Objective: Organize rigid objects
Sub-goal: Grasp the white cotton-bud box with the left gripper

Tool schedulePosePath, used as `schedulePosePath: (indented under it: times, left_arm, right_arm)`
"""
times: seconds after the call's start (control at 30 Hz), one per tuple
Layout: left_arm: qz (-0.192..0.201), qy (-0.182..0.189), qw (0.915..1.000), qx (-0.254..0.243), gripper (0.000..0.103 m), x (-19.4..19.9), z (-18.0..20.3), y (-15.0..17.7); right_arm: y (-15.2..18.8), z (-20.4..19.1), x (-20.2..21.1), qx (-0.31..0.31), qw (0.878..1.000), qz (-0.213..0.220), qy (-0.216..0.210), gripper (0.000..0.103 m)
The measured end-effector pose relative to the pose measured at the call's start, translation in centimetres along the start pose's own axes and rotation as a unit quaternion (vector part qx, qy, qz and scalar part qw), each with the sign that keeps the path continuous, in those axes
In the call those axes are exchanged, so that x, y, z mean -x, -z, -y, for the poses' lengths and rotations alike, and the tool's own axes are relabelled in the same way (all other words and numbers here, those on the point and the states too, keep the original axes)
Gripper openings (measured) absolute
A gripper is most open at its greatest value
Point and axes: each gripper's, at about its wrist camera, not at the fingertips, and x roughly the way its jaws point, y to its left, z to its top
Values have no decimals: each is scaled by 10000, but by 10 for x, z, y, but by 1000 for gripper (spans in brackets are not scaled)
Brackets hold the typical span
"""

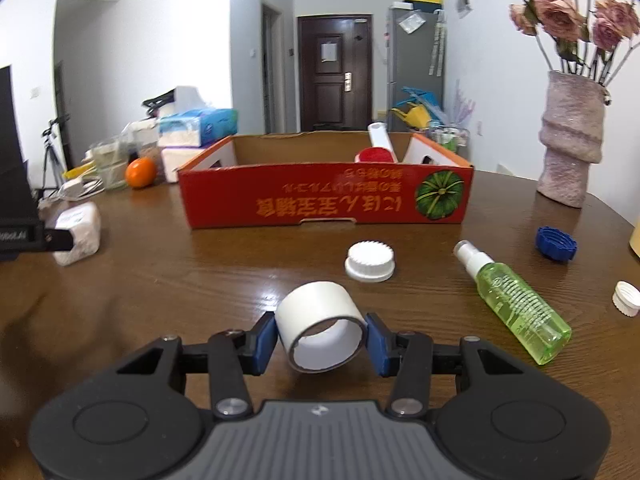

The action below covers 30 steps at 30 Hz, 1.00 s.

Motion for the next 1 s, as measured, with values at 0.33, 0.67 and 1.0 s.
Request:
schedulePosePath:
  times: [0.33,0.67,1.0]
  left_arm:
    - [-116,-342,9992,195,103,-35,-6,-13]
    - [-322,-792,9959,297,103,-85,-6,-35]
    - [-639,-1083,9906,548,102,-119,-14,-43]
  right_arm:
    - [-11,3,-15,-314,9987,167,364,46]
    - [-19,0,-33,-366,9980,95,500,46]
    - [-28,-6,-49,-385,9973,69,614,46]
